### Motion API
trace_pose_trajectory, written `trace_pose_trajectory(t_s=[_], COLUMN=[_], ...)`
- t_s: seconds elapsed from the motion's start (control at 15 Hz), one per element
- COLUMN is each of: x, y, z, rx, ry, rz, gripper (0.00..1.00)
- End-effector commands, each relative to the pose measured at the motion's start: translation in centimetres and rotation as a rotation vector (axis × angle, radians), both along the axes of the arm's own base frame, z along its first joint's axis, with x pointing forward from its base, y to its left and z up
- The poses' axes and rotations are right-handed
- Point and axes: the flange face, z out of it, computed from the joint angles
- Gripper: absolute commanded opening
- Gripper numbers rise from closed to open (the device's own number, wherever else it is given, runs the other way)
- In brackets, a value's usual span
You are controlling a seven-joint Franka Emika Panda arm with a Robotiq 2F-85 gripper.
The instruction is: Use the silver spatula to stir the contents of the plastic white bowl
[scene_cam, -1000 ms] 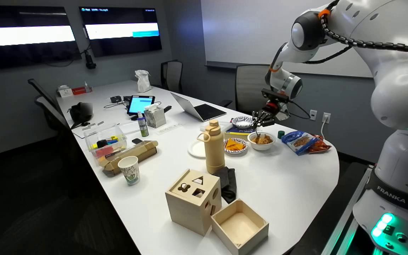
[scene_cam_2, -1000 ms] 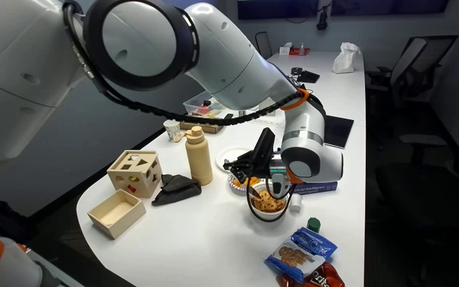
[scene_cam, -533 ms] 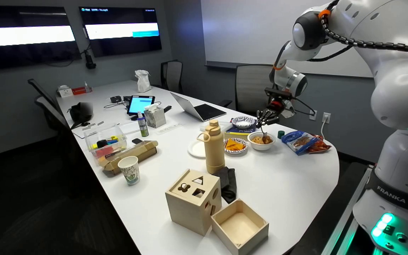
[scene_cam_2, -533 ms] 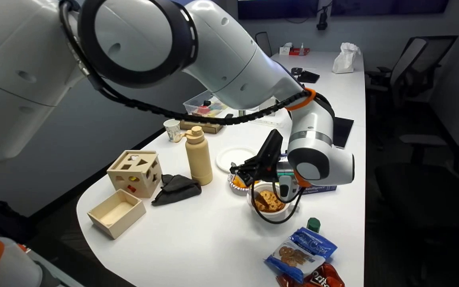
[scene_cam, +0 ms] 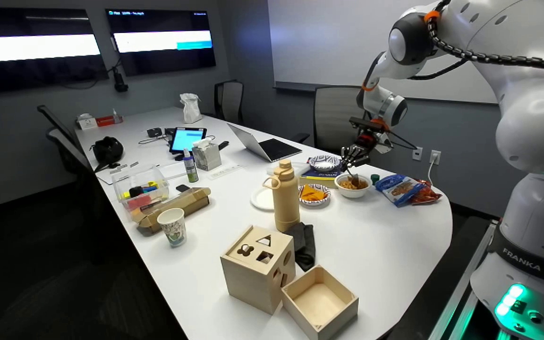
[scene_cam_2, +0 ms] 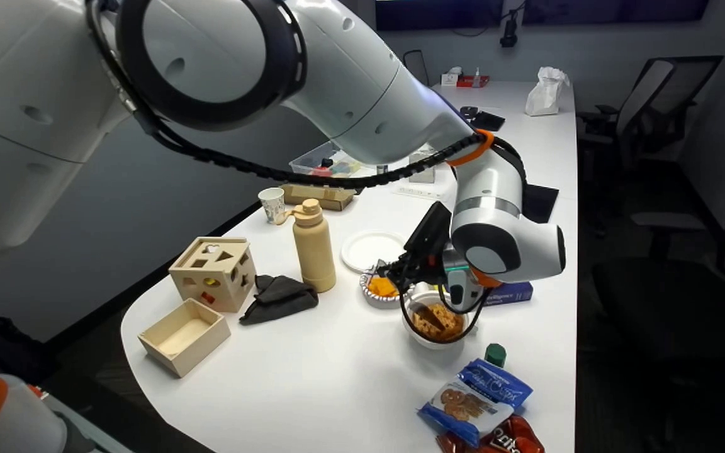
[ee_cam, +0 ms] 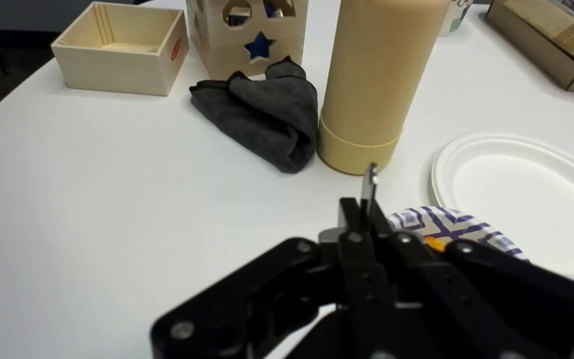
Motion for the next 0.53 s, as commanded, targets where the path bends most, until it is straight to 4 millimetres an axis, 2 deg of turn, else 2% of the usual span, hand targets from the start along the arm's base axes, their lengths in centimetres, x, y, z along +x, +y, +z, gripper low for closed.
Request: trace_pose_trajectory(t_s=[0.0,0.27,0.47], x=[0.9,1.8,2.0], y=[0.3,0.8,1.4], z=[0.8,0.6,-0.1], rx=[-0.072,-0.078,-0.02], ry=[-0.033,-0.067,-0.086], rz=[0.004,0.024,0.046], gripper=[0.01,0.01,0.01])
